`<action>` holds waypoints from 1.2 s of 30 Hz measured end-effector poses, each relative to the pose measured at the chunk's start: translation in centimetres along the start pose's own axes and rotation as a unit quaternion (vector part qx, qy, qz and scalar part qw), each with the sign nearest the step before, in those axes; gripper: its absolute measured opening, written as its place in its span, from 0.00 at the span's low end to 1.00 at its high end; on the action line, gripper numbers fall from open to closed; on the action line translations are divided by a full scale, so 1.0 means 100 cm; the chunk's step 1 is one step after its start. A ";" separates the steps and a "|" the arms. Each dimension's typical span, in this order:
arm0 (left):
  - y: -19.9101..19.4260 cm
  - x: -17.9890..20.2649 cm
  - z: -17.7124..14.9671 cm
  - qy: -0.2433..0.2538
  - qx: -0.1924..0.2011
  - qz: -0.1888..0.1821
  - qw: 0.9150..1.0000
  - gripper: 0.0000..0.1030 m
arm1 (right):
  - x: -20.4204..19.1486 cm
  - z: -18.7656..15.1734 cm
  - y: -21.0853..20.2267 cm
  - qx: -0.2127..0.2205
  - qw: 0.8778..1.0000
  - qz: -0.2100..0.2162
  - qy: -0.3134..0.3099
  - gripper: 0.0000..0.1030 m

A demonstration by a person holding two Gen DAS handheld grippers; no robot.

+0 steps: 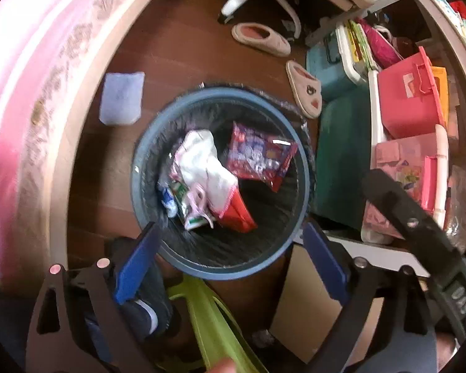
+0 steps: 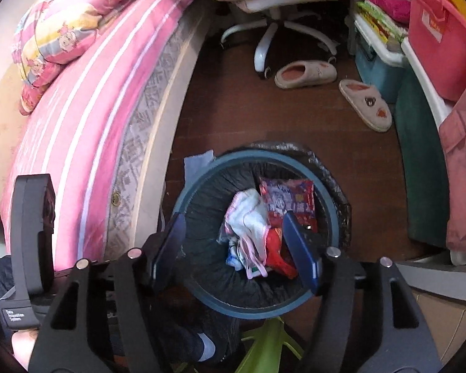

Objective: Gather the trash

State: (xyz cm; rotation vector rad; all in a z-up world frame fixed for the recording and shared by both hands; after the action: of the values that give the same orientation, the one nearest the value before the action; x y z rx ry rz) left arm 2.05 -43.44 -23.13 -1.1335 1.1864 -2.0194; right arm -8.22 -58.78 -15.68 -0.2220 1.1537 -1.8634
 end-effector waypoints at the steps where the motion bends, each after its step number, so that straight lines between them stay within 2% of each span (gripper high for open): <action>1: -0.008 0.003 0.003 0.008 0.019 0.006 1.000 0.88 | -0.003 0.002 -0.005 0.009 1.000 0.002 -0.003 0.64; 6: -0.044 0.005 0.012 0.024 0.088 0.020 0.996 0.93 | -0.025 0.016 -0.039 0.071 0.997 0.017 -0.029 0.64; 9: -0.077 0.001 0.019 0.015 0.151 0.023 0.988 0.94 | -0.039 0.024 -0.057 0.101 0.993 0.031 -0.045 0.65; 12: -0.121 -0.003 0.026 0.014 0.236 0.038 0.971 0.94 | -0.059 0.033 -0.084 0.142 0.987 0.053 -0.058 0.65; 15: -0.157 -0.006 0.032 0.016 0.295 0.053 0.954 0.95 | -0.073 0.042 -0.109 0.172 0.980 0.074 -0.061 0.65; 18: -0.195 -0.010 0.035 0.021 0.346 0.061 0.936 0.95 | -0.097 0.052 -0.139 0.212 0.968 0.107 -0.076 0.68; 22: -0.250 -0.018 0.034 0.028 0.408 0.089 0.908 0.95 | -0.135 0.054 -0.169 0.245 0.952 0.144 -0.110 0.72; 28: -0.313 -0.039 0.017 0.005 0.466 0.123 0.876 0.95 | -0.181 0.052 -0.195 0.267 0.934 0.193 -0.139 0.81; 34: -0.364 -0.085 -0.006 -0.049 0.500 0.140 0.853 0.95 | -0.241 0.038 -0.212 0.276 0.916 0.233 -0.173 0.88; 36: -0.376 -0.104 -0.013 -0.066 0.508 0.159 0.844 0.95 | -0.269 0.029 -0.214 0.272 0.909 0.250 -0.194 0.89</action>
State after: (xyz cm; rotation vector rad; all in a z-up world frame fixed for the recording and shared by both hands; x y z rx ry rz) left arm 5.04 -17.10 5.58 -0.4619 0.0934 -1.8287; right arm -3.96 -36.62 10.41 0.0261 0.3424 -1.5120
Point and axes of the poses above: each gripper's, at about its wrist camera, not at the fingertips, and y roughly the way its jaws point, x to its right, z to its top, the point moved 1 cm from there along y, roughly the way its jaws point, and after that the axes turned 13 degrees about x, right-handed, at the moved point
